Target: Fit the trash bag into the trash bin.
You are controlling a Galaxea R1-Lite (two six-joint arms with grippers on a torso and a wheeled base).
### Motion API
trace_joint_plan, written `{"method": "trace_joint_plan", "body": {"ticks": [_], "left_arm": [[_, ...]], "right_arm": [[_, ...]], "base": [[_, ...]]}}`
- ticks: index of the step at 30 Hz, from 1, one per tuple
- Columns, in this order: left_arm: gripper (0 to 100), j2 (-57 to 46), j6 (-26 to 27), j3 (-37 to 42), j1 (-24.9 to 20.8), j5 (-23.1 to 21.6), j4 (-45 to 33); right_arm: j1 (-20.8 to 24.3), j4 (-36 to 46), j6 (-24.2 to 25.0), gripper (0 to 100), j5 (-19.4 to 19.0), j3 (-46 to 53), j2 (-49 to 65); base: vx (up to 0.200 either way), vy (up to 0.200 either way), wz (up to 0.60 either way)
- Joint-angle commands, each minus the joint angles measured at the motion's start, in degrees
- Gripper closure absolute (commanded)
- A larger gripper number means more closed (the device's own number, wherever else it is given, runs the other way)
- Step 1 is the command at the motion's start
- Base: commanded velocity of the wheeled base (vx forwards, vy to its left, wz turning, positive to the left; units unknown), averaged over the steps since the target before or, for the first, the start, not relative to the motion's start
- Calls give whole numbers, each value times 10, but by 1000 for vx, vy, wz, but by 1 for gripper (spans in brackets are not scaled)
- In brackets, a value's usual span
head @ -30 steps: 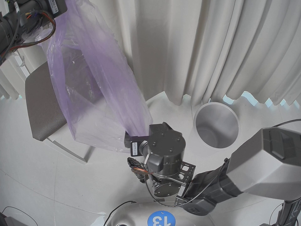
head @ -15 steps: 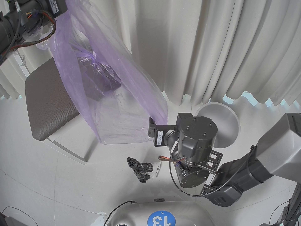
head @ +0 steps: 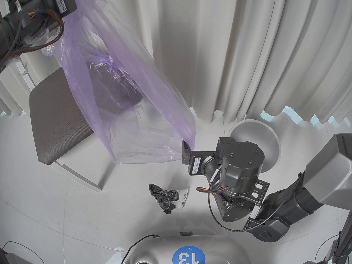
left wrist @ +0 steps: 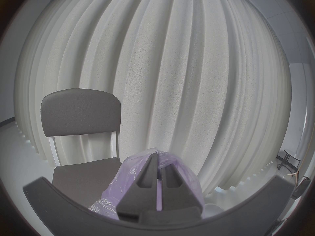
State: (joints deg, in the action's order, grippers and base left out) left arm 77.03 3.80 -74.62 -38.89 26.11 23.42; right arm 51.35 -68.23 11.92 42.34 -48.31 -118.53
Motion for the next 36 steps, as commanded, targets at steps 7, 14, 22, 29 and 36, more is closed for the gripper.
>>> {"method": "trace_joint_plan", "body": {"ticks": [7,14,22,29,36], "left_arm": [[100,1,-4,-1,-4,-1,1],[100,1,-4,-1,-3,-1,6],[100,0,-4,0,-3,-1,7],[100,-2,-4,4,-3,0,7],[100,-3,-4,9,0,1,6]], "right_arm": [[1,-11,20,0,-23,-13,-29],[-1,-20,35,0,-47,-32,-58],[-1,-20,35,0,-52,-43,-65],[-1,-21,35,0,-53,-43,-65],[0,-26,31,100,-55,-48,-65]], "base": [[0,0,0],[0,0,0],[0,0,0],[0,0,0],[0,0,0]]}}
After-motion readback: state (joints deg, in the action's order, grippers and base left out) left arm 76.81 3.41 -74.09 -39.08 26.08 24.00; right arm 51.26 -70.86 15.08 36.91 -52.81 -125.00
